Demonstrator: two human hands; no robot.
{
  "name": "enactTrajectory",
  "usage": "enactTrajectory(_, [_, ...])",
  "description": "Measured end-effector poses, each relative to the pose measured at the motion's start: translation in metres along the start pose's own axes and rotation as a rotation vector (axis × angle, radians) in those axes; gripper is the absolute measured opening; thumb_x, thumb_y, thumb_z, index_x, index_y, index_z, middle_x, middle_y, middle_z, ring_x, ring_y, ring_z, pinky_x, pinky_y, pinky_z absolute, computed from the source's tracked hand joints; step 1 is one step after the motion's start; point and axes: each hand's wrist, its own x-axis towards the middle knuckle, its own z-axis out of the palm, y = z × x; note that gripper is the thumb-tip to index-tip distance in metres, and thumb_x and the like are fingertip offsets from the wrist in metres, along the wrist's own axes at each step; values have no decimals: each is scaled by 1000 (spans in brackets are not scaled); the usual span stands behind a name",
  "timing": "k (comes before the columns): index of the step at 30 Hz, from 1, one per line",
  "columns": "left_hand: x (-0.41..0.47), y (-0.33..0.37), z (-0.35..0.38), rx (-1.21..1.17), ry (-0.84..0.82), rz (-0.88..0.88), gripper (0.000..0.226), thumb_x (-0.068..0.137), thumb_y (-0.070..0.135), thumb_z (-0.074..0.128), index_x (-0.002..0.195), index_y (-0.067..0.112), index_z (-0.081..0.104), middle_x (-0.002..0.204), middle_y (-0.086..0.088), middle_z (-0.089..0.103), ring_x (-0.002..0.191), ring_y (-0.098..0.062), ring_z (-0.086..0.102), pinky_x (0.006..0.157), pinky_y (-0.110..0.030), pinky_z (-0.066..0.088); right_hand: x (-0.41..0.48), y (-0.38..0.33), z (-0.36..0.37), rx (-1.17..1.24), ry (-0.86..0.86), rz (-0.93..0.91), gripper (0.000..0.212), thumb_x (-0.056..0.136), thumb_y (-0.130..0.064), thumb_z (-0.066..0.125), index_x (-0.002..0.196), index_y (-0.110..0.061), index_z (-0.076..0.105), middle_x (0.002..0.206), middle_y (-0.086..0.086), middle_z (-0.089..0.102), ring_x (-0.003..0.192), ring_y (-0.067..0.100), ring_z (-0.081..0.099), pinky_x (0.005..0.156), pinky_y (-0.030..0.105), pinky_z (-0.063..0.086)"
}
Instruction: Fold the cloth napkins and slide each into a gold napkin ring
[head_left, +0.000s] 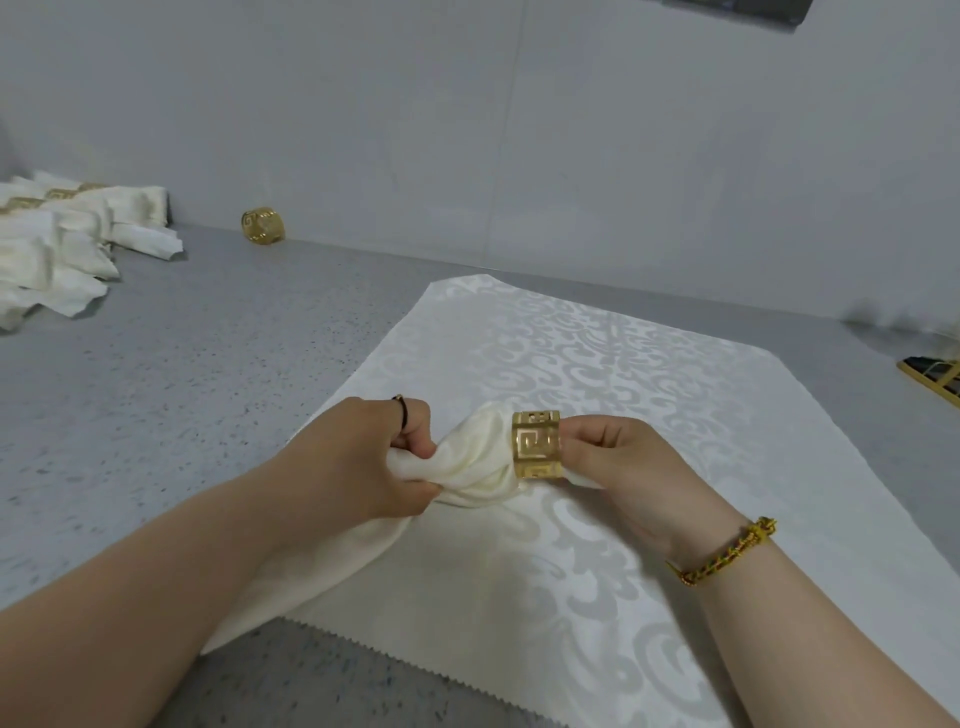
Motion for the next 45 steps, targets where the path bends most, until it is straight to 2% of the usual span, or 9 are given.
enactTrajectory(7, [1,3,2,75,-15,-8,35,69,16,73,61,31,43,77,8,63,78,8,50,67,-9,37,10,4,7,-157,141,-22,28,81,10,55,63,-11,60,42,-13,53,35,-5,45,42,4,33])
enactTrajectory(13, [-1,6,1,34,-27,-31,31,71,13,72,64,30,47,86,7,66,77,-10,58,65,-14,39,5,3,6,-526,181,-118,35,83,-4,58,57,-24,48,78,-3,49,58,3,42,51,5,34])
enactTrajectory(17, [3,16,-9,84,-219,-81,57,68,39,75,111,48,37,111,36,42,103,7,45,78,-9,35,1,3,9,-655,215,-181,38,86,-8,55,58,-29,41,82,-5,44,64,3,41,55,4,32])
enactTrajectory(19, [7,30,-5,245,-273,-6,94,66,53,71,139,46,11,130,33,27,116,7,36,90,-13,31,2,3,11,-657,209,-209,35,86,-9,55,60,-28,43,88,-2,45,64,0,40,56,4,31])
enactTrajectory(22, [16,49,19,394,-245,160,96,70,58,65,144,38,8,150,19,18,130,-6,35,102,-21,31,2,4,12,-647,189,-244,32,85,-8,56,63,-28,45,87,-5,44,63,-1,40,58,5,32])
enactTrajectory(25, [25,47,39,332,-165,173,53,77,46,63,125,35,43,122,12,53,109,-12,53,87,-27,44,0,6,13,-572,163,-258,36,84,-3,57,60,-27,45,86,-12,41,60,-2,39,62,4,35])
enactTrajectory(30, [24,39,43,251,-1,86,26,75,44,62,96,30,56,82,11,58,79,-6,53,64,-18,39,0,6,15,-493,150,-307,31,79,3,58,61,-21,51,89,-18,42,59,-4,48,64,5,37])
enactTrajectory(36, [19,40,37,150,76,16,23,71,43,64,88,28,61,78,9,62,77,-6,56,70,-21,44,2,15,18,-536,197,-550,6,72,-8,53,71,-8,59,88,-19,46,75,-16,49,66,1,35])
enactTrajectory(45, [15,35,30,-23,75,-81,36,56,47,63,84,25,64,73,7,65,73,-10,62,71,-30,51,-2,14,21,-588,259,-793,8,75,-6,50,70,-2,56,88,-20,44,74,-15,47,65,-3,33])
